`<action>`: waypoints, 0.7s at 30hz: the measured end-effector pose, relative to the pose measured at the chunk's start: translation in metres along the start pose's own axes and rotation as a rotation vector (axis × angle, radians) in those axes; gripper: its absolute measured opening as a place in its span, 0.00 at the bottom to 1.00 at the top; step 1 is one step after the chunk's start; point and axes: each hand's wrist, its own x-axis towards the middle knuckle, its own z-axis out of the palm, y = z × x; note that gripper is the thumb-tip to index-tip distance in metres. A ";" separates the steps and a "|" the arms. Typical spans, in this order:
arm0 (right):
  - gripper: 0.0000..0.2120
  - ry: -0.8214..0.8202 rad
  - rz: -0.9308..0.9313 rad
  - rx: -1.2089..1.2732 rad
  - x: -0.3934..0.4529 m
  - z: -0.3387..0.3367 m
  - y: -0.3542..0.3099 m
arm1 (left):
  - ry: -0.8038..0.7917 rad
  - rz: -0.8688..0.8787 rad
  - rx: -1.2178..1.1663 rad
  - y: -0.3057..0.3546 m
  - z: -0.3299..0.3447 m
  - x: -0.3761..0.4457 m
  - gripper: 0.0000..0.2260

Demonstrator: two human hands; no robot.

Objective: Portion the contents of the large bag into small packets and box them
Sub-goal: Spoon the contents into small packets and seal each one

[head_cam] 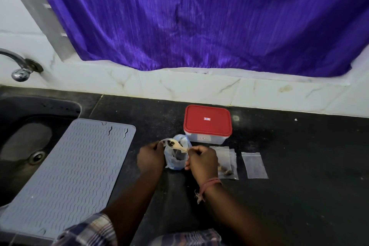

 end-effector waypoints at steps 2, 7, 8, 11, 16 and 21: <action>0.10 0.002 -0.033 -0.070 0.002 0.004 0.002 | 0.000 0.040 0.016 0.004 -0.001 -0.007 0.13; 0.12 0.036 -0.181 -0.305 0.004 0.015 0.005 | -0.013 0.153 0.101 0.002 -0.002 -0.013 0.12; 0.11 0.046 -0.248 -0.361 0.003 0.016 0.002 | -0.020 0.199 0.113 0.000 -0.001 -0.012 0.11; 0.08 -0.054 -0.548 -0.686 0.002 0.019 -0.001 | -0.069 0.271 0.086 -0.004 0.001 -0.012 0.10; 0.10 -0.256 -0.733 -0.924 -0.002 0.019 0.006 | -0.094 0.159 -0.074 -0.001 0.000 -0.012 0.12; 0.08 -0.144 -0.856 -0.819 0.011 0.009 0.015 | -0.045 0.071 -0.114 -0.001 0.000 -0.009 0.12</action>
